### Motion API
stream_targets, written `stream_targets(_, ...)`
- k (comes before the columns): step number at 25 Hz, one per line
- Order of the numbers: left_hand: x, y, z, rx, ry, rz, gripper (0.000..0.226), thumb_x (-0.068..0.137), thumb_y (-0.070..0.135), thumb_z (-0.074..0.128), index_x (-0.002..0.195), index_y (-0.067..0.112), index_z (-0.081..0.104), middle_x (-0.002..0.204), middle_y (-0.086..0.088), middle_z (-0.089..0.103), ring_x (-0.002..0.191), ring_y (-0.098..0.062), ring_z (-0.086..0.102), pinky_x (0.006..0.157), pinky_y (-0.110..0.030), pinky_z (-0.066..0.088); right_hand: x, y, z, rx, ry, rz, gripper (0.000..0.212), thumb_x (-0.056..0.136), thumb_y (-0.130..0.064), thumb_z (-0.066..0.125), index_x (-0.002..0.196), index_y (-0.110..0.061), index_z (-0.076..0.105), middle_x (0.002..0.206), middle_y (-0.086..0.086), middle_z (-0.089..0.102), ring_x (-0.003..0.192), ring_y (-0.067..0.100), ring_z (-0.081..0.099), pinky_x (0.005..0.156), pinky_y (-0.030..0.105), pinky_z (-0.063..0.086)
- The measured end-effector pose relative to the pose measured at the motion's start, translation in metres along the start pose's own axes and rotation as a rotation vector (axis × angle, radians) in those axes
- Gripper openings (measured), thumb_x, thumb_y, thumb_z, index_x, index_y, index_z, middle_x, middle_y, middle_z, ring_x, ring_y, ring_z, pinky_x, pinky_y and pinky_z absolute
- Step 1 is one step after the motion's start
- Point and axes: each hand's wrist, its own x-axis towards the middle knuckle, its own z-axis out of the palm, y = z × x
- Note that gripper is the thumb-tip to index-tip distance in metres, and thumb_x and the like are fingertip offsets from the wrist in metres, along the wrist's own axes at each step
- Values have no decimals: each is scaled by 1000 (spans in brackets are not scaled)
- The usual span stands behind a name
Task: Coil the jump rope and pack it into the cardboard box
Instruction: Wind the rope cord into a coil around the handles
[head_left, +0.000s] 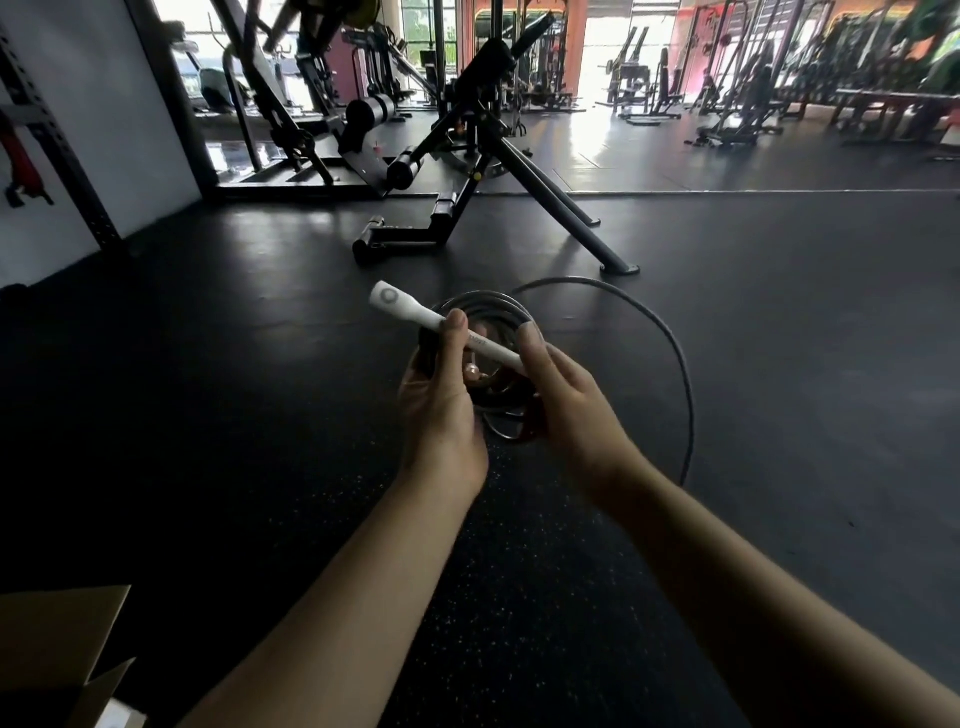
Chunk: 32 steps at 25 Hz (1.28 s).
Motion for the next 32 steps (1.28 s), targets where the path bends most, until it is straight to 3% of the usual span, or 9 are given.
stream_targets(4,-2,-9,0,88,30,13,20,89,46,74,82,27,79,103,-16,75,99,-29,71,96,-47,55,-7,0,15,93,221,-47,26,104,-34,57,98,-13,73,67,-8,76,64,3,73,59,18,56)
stream_targets(10,16,28,-27,281,-271,-39,17,79,34,81,88,21,76,84,5,73,85,-15,63,80,-36,47,1,-17,-7,-32,232,-38,27,104,-29,60,84,-13,70,66,-2,70,54,4,65,55,20,53)
stream_targets(16,18,61,-33,1062,-27,484,48,72,57,85,99,28,58,111,3,62,95,-14,60,74,-28,48,7,-30,-17,-171,64,104,33,102,-32,62,80,-10,71,64,3,71,48,11,64,46,19,49)
stream_targets(19,7,72,-26,1123,-399,284,72,61,62,87,123,36,60,124,13,66,109,-5,63,88,-26,49,7,-29,-20,-195,-45,110,30,102,-31,63,78,-16,73,64,-1,70,52,10,63,52,22,52)
stream_targets(21,5,71,-27,1178,-555,124,67,58,61,86,117,37,69,106,10,79,98,-5,74,98,-35,55,8,-27,-26,-237,-103,121,30,101,-31,63,78,-17,76,66,-2,71,56,9,62,57,23,51)
stream_targets(24,5,63,-30,1139,-642,3,49,66,47,87,108,25,77,95,3,83,91,-12,79,98,-38,58,5,-28,-33,-235,-167,198,31,102,-31,63,96,-5,79,75,4,75,64,12,67,61,23,55)
stream_targets(27,5,58,-32,1109,-698,-86,32,81,29,85,109,18,75,95,-5,83,91,-15,79,89,-25,58,5,-25,-33,-247,-222,240,41,101,-36,64,113,2,75,93,17,78,80,22,70,77,34,57)
stream_targets(30,6,56,-35,1122,-669,-95,17,85,24,82,100,20,74,80,2,81,78,-10,77,73,-13,56,3,-29,-39,-257,-267,248,40,103,-37,59,117,-3,74,96,15,74,81,24,64,71,29,52)
stream_targets(32,8,57,-38,1126,-638,-83,18,87,26,80,102,18,74,78,3,80,76,-11,77,69,-12,55,1,-32,-46,-222,-302,253,34,104,-33,58,123,-10,73,111,13,76,96,28,67,84,34,57)
